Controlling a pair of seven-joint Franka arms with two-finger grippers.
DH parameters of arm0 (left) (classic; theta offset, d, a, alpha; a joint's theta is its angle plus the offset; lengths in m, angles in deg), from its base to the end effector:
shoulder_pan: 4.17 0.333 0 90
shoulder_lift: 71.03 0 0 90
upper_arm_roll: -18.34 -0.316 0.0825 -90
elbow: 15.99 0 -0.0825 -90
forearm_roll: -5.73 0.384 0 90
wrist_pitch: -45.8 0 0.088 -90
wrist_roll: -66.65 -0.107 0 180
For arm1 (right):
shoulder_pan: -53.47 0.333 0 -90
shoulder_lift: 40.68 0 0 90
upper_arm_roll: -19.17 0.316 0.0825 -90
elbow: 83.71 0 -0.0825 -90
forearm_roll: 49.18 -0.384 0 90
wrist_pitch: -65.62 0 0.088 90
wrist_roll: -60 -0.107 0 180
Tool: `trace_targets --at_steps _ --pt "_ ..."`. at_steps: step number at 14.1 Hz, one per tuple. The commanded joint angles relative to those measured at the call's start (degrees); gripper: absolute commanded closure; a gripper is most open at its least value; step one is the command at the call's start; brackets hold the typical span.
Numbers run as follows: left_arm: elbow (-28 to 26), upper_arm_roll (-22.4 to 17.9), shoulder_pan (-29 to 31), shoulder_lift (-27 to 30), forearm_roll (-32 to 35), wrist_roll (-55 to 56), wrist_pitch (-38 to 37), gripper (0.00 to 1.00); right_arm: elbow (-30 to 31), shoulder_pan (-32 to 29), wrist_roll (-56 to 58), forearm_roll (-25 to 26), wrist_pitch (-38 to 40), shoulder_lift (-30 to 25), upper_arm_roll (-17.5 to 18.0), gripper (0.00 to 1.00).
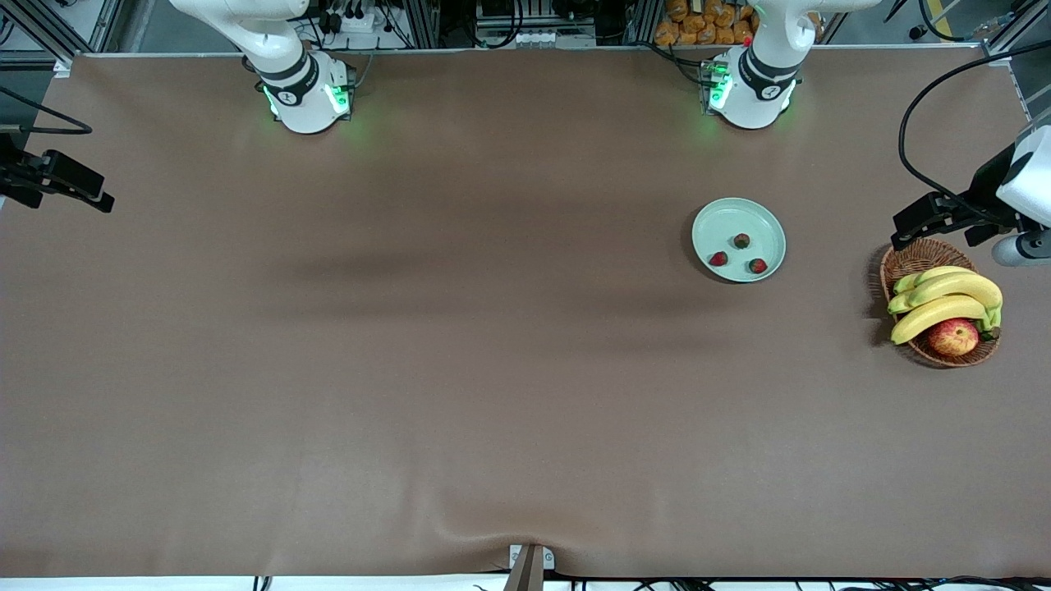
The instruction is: Collect all strawberries into plate
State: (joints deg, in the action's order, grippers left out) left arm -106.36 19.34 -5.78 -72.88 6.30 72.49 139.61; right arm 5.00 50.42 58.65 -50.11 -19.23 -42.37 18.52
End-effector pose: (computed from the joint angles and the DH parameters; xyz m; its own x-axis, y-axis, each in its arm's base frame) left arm 0.5700 -0.0248 0.6092 0.9980 0.0557 0.0286 0.0559 -0.9984 -0.0065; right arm 0.5352 -0.0329 0.6434 0.9955 -0.0865 -0.0382 -0.0872 -0.9961 -0.0156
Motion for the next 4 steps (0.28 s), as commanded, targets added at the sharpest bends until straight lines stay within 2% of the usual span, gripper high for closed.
trace_targets --at_steps 1,4 --pt "0.6 -0.1 -0.2 -0.1 -0.4 0.2 0.1 0.00 -0.5 -0.9 0.4 0.8 0.2 -0.2 0.8 0.00" --pt "0.6 0.1 -0.2 0.0 -0.4 0.1 0.1 0.00 -0.5 -0.8 0.3 0.6 0.3 -0.2 0.9 0.00"
